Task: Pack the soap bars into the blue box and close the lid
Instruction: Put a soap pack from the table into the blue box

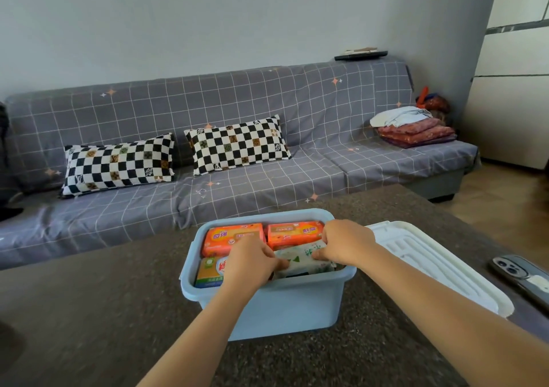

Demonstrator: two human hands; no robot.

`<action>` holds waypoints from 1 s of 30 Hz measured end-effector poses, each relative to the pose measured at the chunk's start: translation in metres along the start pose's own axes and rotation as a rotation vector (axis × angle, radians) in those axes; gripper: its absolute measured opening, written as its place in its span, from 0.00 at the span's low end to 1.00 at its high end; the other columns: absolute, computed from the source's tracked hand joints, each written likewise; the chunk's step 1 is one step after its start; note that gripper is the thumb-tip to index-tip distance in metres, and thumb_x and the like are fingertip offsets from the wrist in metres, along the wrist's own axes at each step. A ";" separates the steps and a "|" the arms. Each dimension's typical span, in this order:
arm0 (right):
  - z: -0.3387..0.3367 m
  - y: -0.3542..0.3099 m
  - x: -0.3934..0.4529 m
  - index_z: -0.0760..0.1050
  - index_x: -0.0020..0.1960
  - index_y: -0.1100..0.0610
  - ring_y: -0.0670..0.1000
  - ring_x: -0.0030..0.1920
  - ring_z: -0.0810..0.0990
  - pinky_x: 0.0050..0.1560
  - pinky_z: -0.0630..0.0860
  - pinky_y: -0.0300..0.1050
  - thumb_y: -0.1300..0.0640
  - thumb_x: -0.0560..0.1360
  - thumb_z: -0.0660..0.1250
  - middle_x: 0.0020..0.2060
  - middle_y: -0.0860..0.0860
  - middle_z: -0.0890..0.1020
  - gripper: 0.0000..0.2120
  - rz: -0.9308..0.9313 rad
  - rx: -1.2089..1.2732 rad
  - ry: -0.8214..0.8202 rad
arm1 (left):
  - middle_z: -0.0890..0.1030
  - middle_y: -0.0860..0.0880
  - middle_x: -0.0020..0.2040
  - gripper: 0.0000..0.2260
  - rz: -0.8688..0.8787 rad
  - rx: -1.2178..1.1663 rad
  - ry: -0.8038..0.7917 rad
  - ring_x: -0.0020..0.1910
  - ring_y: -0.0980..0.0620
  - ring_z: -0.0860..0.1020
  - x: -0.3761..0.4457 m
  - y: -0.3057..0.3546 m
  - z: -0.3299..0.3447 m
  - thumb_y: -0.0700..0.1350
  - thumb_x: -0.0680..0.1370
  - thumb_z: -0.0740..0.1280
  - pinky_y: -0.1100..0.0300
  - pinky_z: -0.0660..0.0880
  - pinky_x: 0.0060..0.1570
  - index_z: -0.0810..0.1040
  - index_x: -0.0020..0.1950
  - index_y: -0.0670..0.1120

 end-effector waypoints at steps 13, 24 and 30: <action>0.016 -0.002 -0.030 0.77 0.58 0.49 0.49 0.44 0.78 0.35 0.65 0.36 0.49 0.78 0.61 0.49 0.49 0.82 0.12 -0.061 0.047 0.400 | 0.81 0.52 0.36 0.13 0.058 0.130 0.265 0.34 0.53 0.78 -0.009 0.003 0.006 0.56 0.77 0.64 0.61 0.70 0.33 0.82 0.44 0.48; 0.023 0.006 -0.011 0.82 0.53 0.47 0.49 0.54 0.79 0.63 0.67 0.49 0.48 0.77 0.63 0.49 0.47 0.85 0.11 -0.149 0.212 0.287 | 0.72 0.50 0.26 0.20 0.129 0.147 0.132 0.27 0.52 0.70 -0.006 0.005 0.016 0.55 0.79 0.59 0.62 0.64 0.26 0.77 0.33 0.45; 0.025 0.007 -0.010 0.83 0.50 0.49 0.49 0.52 0.79 0.63 0.67 0.51 0.49 0.76 0.63 0.48 0.47 0.85 0.11 -0.144 0.272 0.281 | 0.75 0.50 0.29 0.20 0.120 0.078 0.105 0.27 0.54 0.72 -0.008 0.004 0.016 0.54 0.80 0.57 0.64 0.67 0.27 0.81 0.40 0.43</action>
Point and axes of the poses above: each hand's wrist, its own x-axis towards the middle knuckle, its own z-axis out of the palm, y = z × x, the point moved 5 cm from there along x, towards the middle knuckle
